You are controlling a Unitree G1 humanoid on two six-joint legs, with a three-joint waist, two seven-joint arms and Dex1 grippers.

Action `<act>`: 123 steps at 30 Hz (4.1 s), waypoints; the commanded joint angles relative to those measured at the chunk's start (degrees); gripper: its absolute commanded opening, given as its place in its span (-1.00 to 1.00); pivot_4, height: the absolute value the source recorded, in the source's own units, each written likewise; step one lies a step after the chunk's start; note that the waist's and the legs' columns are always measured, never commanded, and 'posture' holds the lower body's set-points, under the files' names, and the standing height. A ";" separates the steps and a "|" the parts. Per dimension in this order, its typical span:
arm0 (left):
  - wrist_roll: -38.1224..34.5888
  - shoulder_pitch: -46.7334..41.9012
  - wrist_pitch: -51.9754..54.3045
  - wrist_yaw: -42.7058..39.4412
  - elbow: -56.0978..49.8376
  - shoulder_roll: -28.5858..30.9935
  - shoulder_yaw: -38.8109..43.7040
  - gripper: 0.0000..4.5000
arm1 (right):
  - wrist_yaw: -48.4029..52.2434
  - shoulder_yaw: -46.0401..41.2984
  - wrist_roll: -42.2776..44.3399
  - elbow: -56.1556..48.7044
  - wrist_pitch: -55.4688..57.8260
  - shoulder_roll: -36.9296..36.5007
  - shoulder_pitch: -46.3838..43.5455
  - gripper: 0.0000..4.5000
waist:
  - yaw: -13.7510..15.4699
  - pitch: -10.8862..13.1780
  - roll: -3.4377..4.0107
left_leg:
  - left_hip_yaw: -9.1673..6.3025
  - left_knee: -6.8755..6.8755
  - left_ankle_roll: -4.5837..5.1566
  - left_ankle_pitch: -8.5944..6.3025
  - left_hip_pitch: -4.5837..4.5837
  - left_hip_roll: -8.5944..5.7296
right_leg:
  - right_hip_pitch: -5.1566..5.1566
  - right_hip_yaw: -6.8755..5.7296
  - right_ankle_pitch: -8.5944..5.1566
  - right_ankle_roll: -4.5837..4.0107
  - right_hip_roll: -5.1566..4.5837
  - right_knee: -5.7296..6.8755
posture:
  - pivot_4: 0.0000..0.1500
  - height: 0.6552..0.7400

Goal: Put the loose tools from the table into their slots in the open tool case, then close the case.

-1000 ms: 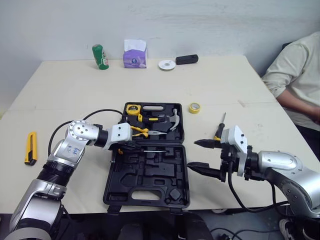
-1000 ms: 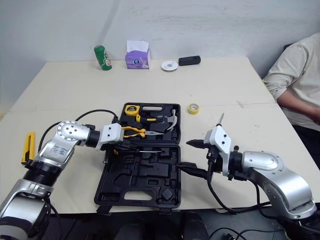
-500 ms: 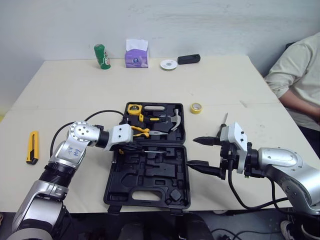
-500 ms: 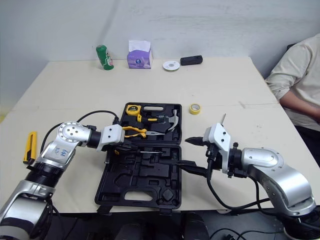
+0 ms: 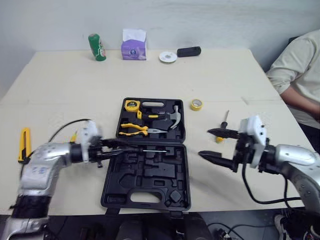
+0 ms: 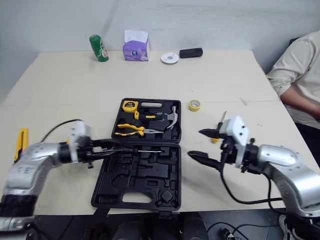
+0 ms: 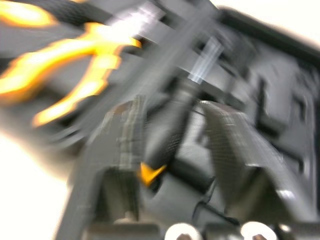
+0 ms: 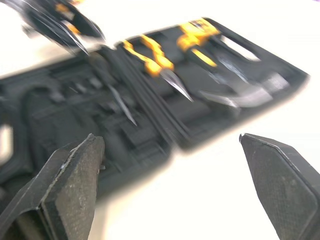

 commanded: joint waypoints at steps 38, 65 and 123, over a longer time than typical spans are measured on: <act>-6.84 28.02 -2.94 12.06 9.27 6.47 36.32 0.98 | 3.76 -14.70 -10.46 26.29 -15.81 -4.14 5.70 1.00 | 0.02 0.83 0.31 | 0.08 -0.19 -0.49 -0.39 -0.03 -0.04 | -0.26 0.03 -0.01 -0.10 -0.16 -0.01 | 1.00 0.80; -20.70 -28.59 10.65 0.44 -13.47 9.25 -15.30 0.98 | -57.15 6.27 -21.66 -2.78 9.03 33.65 -4.36 1.00 | -0.25 0.73 0.11 | 0.14 -0.11 -0.48 0.34 -0.11 -0.07 | -0.32 0.27 -0.01 -0.13 0.33 0.30 | 1.00 0.80; 3.45 0.69 -8.53 -11.85 -9.04 21.85 -8.85 1.00 | 2.58 37.18 -11.96 3.29 9.44 10.45 -29.12 -0.51 | -1.20 0.75 0.08 | -0.04 -0.08 -0.19 0.36 -0.25 -0.08 | -0.35 0.04 0.01 -0.09 0.08 0.19 | 1.00 0.80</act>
